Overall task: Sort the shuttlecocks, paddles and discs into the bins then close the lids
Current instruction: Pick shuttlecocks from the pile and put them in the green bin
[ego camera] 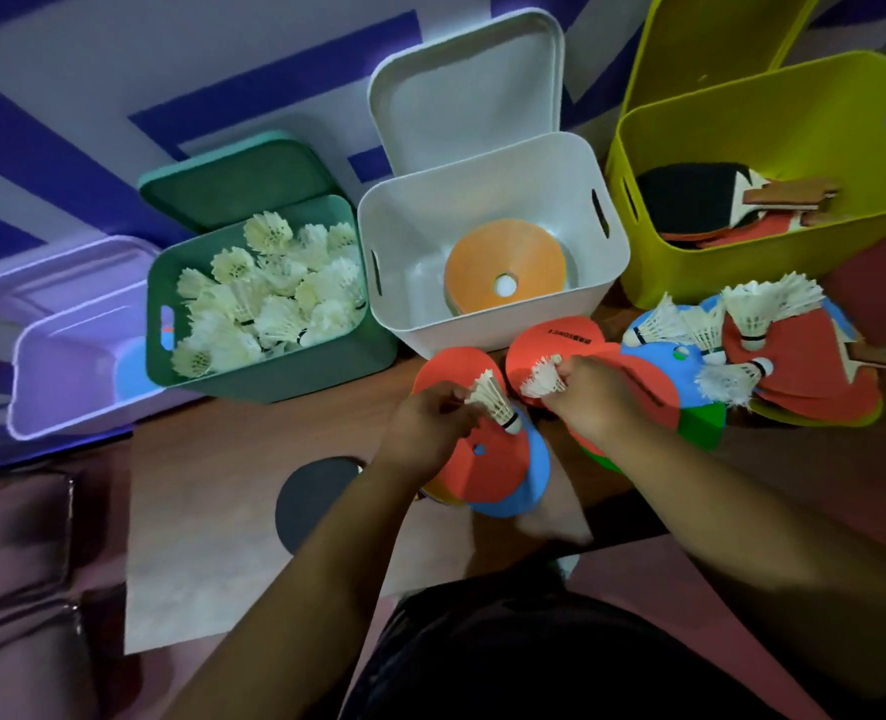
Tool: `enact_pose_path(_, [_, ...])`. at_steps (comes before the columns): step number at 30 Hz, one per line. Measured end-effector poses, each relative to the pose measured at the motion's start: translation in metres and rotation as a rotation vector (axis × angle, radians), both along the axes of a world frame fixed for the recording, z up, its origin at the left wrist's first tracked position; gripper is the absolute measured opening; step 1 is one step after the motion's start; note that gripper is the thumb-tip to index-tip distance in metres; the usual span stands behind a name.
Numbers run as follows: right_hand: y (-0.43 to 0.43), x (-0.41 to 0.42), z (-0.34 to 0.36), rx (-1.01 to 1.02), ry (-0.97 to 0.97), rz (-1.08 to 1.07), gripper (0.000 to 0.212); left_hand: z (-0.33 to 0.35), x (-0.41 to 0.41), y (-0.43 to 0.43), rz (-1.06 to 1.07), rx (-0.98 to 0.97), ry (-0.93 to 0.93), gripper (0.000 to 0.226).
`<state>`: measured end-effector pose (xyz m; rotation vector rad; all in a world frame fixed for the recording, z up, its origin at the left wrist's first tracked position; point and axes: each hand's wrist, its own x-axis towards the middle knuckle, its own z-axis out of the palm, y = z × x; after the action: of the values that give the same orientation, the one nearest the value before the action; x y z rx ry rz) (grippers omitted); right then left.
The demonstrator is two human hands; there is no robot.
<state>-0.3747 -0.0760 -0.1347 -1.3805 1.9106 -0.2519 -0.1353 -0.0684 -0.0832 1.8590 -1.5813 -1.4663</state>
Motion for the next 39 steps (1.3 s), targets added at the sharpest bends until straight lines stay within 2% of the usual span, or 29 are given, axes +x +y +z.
enact_pose_path(5, [-0.013, 0.041, 0.032, -0.02, -0.09, 0.114, 0.021, 0.028, 0.045, -0.007, 0.16, -0.125, 0.07, 0.007])
enact_pose_path(11, [-0.035, 0.101, 0.079, 0.045, -0.042, 0.295, 0.02, 0.078, 0.112, -0.029, 0.334, -0.324, 0.177, 0.013])
enact_pose_path(13, [-0.042, 0.122, 0.095, 0.077, -0.054, 0.333, 0.019, 0.089, 0.138, -0.039, 0.361, -0.373, 0.159, 0.012])
enact_pose_path(21, [-0.08, 0.211, 0.152, -0.015, -0.204, 0.295, 0.035, 0.104, 0.226, -0.074, 0.523, -0.419, 0.14, 0.009])
enact_pose_path(26, [-0.108, 0.254, 0.17, -0.113, -0.205, 0.252, 0.032, 0.101, 0.266, -0.096, 0.566, -0.409, 0.094, 0.012])
enact_pose_path(32, [-0.139, 0.295, 0.177, -0.173, -0.162, 0.153, 0.029, 0.097, 0.291, -0.136, 0.502, -0.48, -0.044, 0.009])
enact_pose_path(36, [-0.154, 0.303, 0.174, -0.169, -0.179, 0.097, 0.028, 0.087, 0.295, -0.162, 0.315, -0.455, -0.152, 0.036])
enact_pose_path(39, [-0.166, 0.298, 0.168, -0.161, -0.248, -0.039, 0.026, 0.081, 0.294, -0.171, 0.313, -0.384, -0.175, 0.037])
